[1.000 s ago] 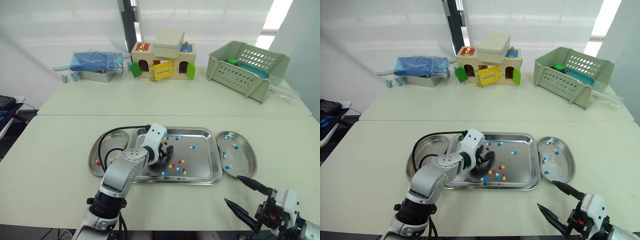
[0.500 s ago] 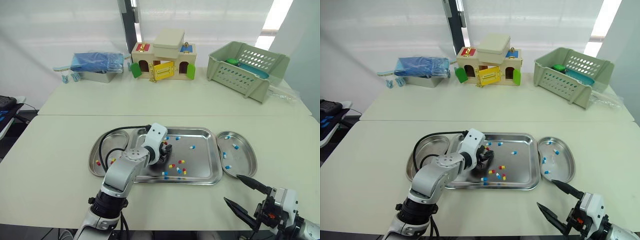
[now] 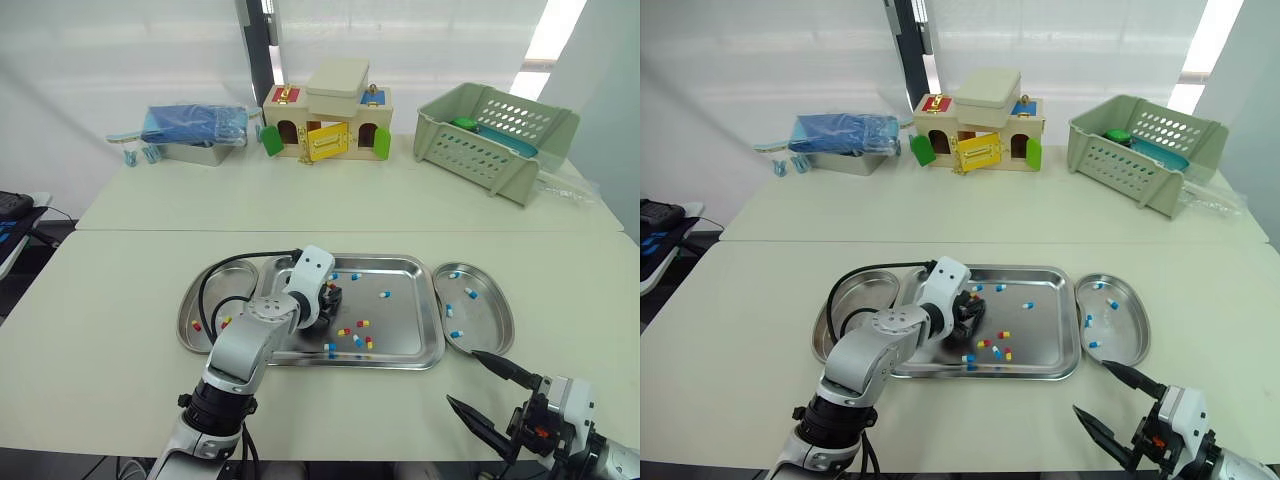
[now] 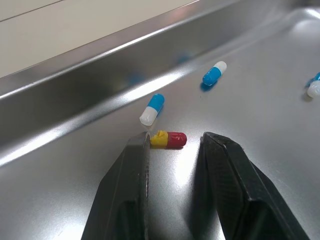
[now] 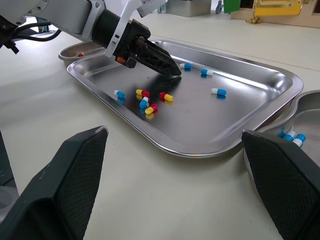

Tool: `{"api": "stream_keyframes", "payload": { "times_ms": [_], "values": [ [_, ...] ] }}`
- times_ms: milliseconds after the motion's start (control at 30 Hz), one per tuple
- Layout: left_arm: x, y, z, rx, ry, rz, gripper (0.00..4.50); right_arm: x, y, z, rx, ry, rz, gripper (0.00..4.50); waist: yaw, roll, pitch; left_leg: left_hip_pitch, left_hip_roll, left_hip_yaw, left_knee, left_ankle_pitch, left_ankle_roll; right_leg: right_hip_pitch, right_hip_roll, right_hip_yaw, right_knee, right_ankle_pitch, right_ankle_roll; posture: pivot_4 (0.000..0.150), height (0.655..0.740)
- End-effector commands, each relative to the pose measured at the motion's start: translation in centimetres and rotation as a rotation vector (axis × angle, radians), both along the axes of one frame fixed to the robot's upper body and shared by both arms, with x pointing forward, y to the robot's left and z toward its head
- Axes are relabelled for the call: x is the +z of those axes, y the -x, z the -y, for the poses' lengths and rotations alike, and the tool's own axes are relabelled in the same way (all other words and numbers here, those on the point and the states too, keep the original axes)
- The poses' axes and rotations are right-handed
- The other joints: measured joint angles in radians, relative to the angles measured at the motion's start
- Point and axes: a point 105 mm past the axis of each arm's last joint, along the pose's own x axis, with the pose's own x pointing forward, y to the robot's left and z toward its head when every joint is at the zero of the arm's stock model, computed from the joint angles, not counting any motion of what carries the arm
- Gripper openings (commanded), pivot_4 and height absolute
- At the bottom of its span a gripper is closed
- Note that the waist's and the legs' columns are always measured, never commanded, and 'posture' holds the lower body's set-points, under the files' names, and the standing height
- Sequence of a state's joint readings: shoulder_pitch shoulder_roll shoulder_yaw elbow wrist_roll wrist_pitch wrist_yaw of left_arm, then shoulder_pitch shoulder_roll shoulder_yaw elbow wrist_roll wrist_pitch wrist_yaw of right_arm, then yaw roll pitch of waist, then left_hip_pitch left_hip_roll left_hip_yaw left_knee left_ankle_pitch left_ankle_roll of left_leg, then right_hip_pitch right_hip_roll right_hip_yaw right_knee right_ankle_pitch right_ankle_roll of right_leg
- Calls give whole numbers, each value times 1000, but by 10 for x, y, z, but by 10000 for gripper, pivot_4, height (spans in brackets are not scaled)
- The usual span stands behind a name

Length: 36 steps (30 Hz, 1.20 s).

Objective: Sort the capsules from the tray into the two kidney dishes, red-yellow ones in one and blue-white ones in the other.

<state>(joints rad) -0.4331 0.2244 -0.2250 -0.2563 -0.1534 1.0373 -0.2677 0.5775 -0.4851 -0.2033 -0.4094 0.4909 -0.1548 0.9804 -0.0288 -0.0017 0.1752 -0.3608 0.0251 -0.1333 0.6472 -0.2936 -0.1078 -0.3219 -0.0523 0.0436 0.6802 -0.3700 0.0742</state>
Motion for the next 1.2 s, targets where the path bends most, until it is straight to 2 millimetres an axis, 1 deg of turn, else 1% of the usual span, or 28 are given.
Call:
{"api": "stream_keyframes", "payload": {
  "times_ms": [33, 167, 200, 567, 700, 800, 900, 967, 1067, 1200],
  "values": [
    [-3, 0, 0, 5, -4, -10, 16909, 6, 0, -2, 8, 7, 30, 45000, 0, 0, 0, 0, 0, 0, 0, 0, 0, 0, 0, 0, 0, 0, 0, 1500, 7400],
    [-3, 0, 0, 6, -4, -9, 16909, 6, 0, -2, 9, 7, 30, 45000, 0, 0, 0, 0, 0, 0, 0, 0, 0, 0, 0, 0, 0, 0, 0, 1500, 7400],
    [-3, 0, 0, 2, -5, -8, 13345, 6, 0, -2, 10, 8, 30, 45000, 0, 0, 0, 0, 0, 0, 0, 0, 0, 0, 0, 0, 0, 0, 0, 1500, 7400],
    [-4, 1, -1, 5, -4, -6, 13345, 6, -1, -3, 13, 12, 32, 45000, 0, 0, 0, 0, 0, 0, 0, 0, 0, 0, 0, 0, 0, 0, 0, 1500, 7400],
    [3, 4, 2, -37, 6, 28, 13345, 7, -2, -4, 15, 13, 33, 45000, 0, 0, 0, 0, 0, 0, 0, 0, 0, 0, 0, 0, 0, 0, 0, 1500, 7400],
    [13, 6, -3, -37, 31, 79, 13345, 8, -2, -3, 16, 15, 34, 45000, 0, 0, 0, 0, 0, 0, 0, 0, 0, 0, 0, 0, 0, 0, 0, 1500, 7400],
    [17, 9, -11, -19, 22, 111, 13345, 8, -3, -2, 17, 17, 33, 45000, -1, 0, 0, 0, 0, 0, 0, 0, 0, 0, 0, 0, 0, 0, 0, 1500, 7400],
    [23, 11, -16, 0, 32, 154, 13345, 9, -3, -1, 18, 19, 33, 45000, -1, 0, 0, 0, 0, 0, 0, 0, 0, 0, 0, 0, 0, 0, 0, 1500, 7400],
    [31, 16, -19, 3, 50, 196, 13345, 10, -5, 0, 22, 23, 33, 45000, 1, 0, 0, 0, 0, 0, 0, 0, 0, 0, 0, 0, 0, 0, 0, 1500, 7400],
    [35, 22, -22, 10, 62, 219, 13345, 11, -6, 1, 28, 26, 31, 45000, 1, 0, 0, 0, 0, 0, 0, 0, 0, 0, 0, 0, -1, 0, 0, 1500, 7400]
  ]
}}
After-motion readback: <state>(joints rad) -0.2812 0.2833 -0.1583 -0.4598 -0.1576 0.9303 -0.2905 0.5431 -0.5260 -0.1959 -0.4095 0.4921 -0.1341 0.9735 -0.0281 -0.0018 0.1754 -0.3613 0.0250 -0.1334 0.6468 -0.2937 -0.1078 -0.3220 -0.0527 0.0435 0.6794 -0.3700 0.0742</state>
